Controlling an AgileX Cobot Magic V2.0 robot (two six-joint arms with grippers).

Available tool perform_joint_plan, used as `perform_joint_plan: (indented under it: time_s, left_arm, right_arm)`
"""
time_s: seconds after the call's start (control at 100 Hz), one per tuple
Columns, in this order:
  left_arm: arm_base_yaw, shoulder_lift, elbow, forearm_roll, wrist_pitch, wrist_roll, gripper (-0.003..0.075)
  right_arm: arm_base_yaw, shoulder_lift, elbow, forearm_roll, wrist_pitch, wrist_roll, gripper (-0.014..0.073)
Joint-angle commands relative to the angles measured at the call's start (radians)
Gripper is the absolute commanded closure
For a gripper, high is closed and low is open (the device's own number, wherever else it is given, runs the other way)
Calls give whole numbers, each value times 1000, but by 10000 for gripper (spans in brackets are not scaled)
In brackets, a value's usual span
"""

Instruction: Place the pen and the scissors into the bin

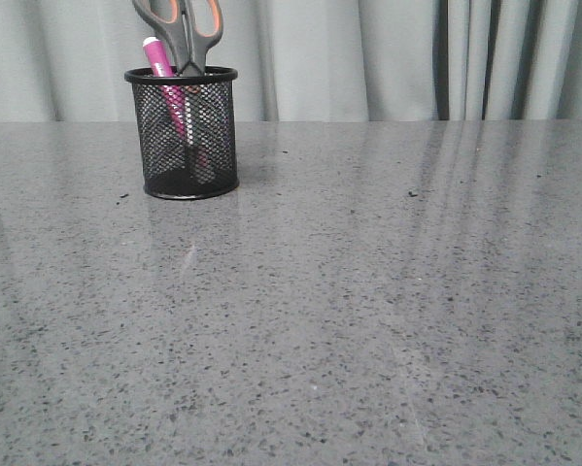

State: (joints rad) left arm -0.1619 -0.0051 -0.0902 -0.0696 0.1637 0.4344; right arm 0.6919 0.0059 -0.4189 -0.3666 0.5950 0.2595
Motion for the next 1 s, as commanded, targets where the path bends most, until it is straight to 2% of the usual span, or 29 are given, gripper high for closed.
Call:
perform_joint_plan:
  time_s: [0.0,0.17,0.19,0.4,0.99]
  left_arm:
    - [44,-29,33,-3,-87,-69,739]
    - [95,-31,138,3,-72,-282,739]
    - [97,-31,138,3,-37,-293,739]
    - [97,-31,135,55,66,-294,739]
    - [97,-31,135,55,61,-294,739]
  right_arm:
    - [1,23,-26,-15,-70,-7,664]
    - [1,23,-26,-15,-70,-7,664]
    - [1,23,-26,-15,-70,-7,664]
    - [1,23,-26,-15,-69,-7,664]
    - [1,23,-26,-15,-69,-7,664]
